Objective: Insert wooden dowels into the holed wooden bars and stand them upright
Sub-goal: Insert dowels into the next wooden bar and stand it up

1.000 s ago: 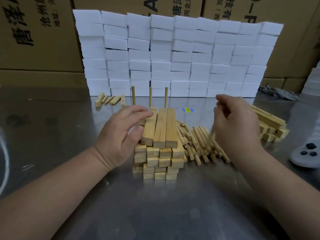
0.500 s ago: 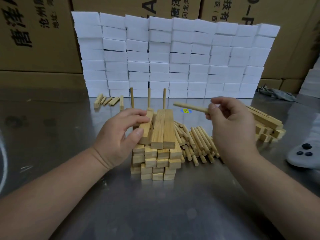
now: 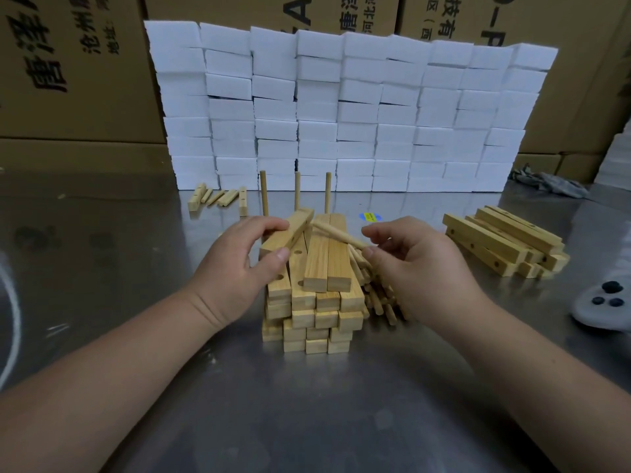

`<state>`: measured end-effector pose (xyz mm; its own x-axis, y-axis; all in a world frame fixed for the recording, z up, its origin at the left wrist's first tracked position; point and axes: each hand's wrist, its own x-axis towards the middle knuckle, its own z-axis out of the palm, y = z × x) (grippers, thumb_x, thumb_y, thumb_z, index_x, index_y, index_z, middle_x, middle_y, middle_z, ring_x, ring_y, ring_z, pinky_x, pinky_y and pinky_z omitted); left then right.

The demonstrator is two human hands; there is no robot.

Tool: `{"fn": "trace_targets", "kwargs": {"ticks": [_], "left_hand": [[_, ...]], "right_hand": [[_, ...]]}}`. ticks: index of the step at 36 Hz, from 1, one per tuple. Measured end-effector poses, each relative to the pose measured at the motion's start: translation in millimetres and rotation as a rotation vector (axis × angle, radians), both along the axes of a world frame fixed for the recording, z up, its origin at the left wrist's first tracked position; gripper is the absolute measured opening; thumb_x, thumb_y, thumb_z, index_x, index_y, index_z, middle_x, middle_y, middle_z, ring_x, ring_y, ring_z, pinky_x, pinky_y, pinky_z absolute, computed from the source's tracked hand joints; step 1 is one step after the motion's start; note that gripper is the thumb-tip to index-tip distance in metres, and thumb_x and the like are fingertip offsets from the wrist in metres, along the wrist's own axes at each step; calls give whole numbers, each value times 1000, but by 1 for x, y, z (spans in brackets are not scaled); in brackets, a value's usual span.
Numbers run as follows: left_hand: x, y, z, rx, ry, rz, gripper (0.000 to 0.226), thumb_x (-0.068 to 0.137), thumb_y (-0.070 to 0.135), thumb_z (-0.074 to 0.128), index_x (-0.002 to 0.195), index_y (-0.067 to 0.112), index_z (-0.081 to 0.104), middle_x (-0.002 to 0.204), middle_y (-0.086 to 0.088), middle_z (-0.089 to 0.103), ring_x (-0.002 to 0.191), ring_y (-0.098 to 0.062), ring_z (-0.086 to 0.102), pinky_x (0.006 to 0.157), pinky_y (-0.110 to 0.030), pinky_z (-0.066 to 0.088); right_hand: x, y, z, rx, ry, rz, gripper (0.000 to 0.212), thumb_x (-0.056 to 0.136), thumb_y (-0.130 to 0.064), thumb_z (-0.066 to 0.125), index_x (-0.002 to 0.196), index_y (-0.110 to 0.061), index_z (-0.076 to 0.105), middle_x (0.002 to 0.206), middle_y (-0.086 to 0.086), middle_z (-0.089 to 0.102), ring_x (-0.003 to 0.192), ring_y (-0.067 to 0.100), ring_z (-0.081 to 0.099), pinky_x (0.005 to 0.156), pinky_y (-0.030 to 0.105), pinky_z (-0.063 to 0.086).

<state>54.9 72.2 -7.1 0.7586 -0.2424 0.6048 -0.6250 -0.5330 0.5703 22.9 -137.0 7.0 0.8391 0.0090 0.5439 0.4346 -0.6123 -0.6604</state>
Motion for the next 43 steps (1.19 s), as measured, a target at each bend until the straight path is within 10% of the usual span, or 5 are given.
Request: {"fn": "trace_targets", "kwargs": {"ticks": [4,10,20,36,43], "left_hand": [[5,0,-4,-81,-36,151,33,86,32,53,115,17,60,104,5,58,103,-12,52,85,-26,39],[15,0,-1,-315,-45,445,25,94,26,41,89,30,65,64,13,54,47,-2,45,40,-12,29],[4,-5,23,-729,133,391,40,92,50,42,70,27,66,68,17,70,68,1,65,73,-32,45],[-38,-34,38,-569,119,172,19,85,42,54,77,30,67,79,12,70,69,7,58,56,-10,46],[-40,-37,41,-723,221,106,11,88,27,60,84,20,68,74,5,71,78,-10,66,69,-24,54]], "right_hand": [[-3,1,2,-83,16,47,38,87,-17,61,63,-47,58,76,-6,60,76,6,54,62,24,47],[-1,0,-1,-62,14,15,20,90,-18,56,97,-34,66,70,-13,56,55,-3,51,47,12,41],[-8,1,4,-93,-72,67,23,93,-27,45,96,-48,55,75,-16,58,50,-1,50,44,13,39],[-23,12,9,-259,-369,89,32,90,-30,42,110,-18,64,71,-13,52,76,5,49,59,10,37],[-29,15,13,-316,-481,108,36,89,-21,41,111,-6,64,73,-4,52,73,7,46,58,17,39]]}}
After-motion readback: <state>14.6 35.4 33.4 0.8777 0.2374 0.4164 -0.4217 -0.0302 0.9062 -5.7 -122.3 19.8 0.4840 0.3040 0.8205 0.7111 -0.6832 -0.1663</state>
